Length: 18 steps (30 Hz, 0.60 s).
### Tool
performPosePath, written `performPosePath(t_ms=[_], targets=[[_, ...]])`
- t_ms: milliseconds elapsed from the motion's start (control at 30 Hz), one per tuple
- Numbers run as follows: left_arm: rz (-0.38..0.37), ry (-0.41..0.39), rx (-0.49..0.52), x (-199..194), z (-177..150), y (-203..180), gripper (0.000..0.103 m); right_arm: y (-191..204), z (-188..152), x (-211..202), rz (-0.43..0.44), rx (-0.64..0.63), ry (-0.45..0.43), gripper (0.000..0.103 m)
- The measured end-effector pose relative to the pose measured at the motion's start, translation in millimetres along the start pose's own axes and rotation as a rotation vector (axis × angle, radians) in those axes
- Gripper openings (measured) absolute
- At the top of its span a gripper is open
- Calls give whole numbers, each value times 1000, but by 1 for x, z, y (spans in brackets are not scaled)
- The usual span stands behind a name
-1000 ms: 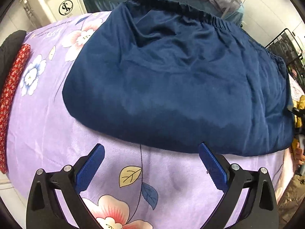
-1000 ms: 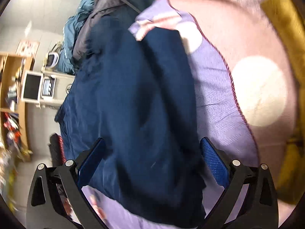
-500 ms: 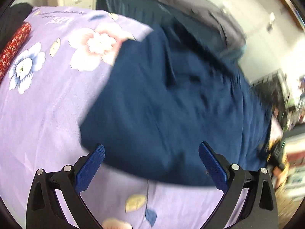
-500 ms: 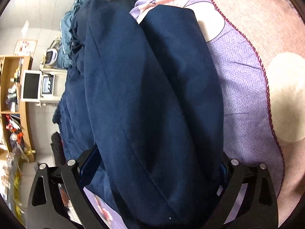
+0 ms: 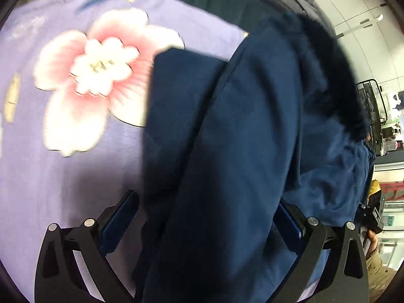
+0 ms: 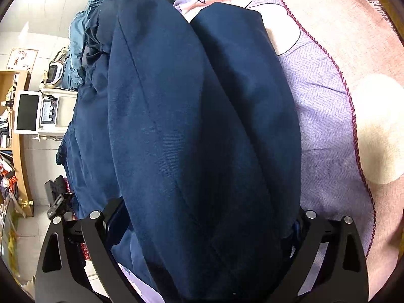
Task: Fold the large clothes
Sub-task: 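Grasp the folded jacket with both grippers and fold it over once more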
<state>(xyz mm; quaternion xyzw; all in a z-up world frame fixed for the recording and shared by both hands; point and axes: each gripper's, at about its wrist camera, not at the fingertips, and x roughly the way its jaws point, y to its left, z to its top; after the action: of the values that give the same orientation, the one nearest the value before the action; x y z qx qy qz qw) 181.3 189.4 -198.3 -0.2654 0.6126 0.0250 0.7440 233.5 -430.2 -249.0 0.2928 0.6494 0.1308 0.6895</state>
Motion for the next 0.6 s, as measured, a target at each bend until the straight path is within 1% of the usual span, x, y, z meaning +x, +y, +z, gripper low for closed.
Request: performPosePath(t_ms=[33, 67, 167, 267, 367, 433, 600], targets=[[5, -9, -1, 1, 3, -1, 98, 1, 1, 0, -7, 3, 1, 95], [21, -21, 22, 1, 6, -6, 98, 2, 1, 1, -14, 5, 1, 95], [95, -5, 101, 7, 14, -27, 98, 12, 0, 8, -39, 3, -4, 98], [138, -1, 125, 11, 18, -41, 98, 24, -1, 15, -93, -4, -7, 98], [155, -32, 122, 13, 19, -45, 97, 33, -1, 19, -133, -5, -7, 98], [166, -57, 148, 12, 13, -51, 94, 36, -2, 20, -149, -3, -11, 97], [168, -65, 159, 9, 14, -53, 88, 49, -6, 21, -208, -7, -25, 91]])
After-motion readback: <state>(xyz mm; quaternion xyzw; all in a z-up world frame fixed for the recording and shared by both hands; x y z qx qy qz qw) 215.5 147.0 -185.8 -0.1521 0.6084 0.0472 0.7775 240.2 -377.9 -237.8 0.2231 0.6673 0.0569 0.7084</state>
